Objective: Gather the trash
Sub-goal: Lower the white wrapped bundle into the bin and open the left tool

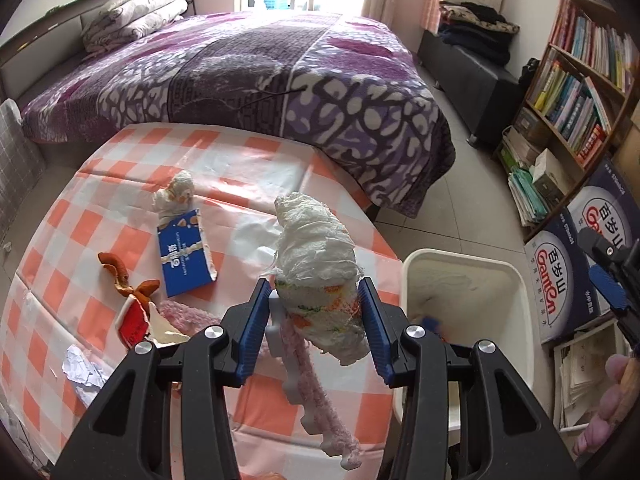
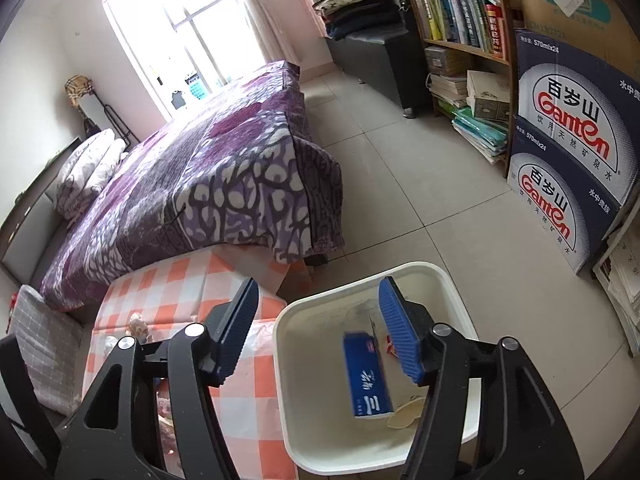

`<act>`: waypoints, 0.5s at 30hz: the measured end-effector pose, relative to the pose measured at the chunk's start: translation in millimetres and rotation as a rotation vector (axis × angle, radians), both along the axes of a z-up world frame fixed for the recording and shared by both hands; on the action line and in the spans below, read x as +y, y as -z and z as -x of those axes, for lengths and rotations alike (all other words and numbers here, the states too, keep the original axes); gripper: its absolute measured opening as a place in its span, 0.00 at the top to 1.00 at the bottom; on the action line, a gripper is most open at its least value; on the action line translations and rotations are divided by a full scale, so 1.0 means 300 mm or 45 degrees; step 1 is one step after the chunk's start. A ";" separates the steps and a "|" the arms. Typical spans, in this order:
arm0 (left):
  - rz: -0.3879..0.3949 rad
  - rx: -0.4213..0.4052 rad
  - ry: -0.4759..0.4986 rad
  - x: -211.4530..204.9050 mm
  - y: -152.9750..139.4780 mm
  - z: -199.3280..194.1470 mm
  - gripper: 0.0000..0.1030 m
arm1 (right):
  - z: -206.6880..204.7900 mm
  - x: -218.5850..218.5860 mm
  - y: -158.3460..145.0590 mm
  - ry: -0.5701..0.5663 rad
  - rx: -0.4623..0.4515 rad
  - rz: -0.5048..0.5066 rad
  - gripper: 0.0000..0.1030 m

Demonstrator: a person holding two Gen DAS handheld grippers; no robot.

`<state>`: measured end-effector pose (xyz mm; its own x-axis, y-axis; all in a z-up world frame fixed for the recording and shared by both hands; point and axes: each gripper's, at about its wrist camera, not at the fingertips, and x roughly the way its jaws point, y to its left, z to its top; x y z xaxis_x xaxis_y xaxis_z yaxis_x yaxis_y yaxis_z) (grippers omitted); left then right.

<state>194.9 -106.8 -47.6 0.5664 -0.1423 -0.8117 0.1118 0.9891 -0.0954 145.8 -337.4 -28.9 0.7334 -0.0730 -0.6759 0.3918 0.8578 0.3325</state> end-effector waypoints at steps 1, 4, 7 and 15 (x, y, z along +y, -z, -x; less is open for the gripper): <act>-0.002 0.002 0.014 -0.018 0.003 0.004 0.56 | 0.006 -0.015 -0.002 0.016 -0.004 -0.005 0.36; 0.001 0.014 0.056 -0.068 0.012 0.021 0.56 | 0.024 -0.057 -0.005 0.059 -0.016 -0.023 0.30; 0.004 0.022 0.110 -0.123 0.018 0.039 0.56 | 0.041 -0.092 -0.008 0.095 -0.021 -0.039 0.26; -0.009 0.024 0.265 -0.257 0.042 0.083 0.56 | 0.087 -0.187 -0.006 0.200 -0.029 -0.104 0.19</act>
<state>170.0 -184.0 -60.1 0.5102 -0.2485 -0.8234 0.3118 0.9457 -0.0922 119.7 -393.5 -27.1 0.7324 -0.1334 -0.6677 0.5104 0.7566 0.4087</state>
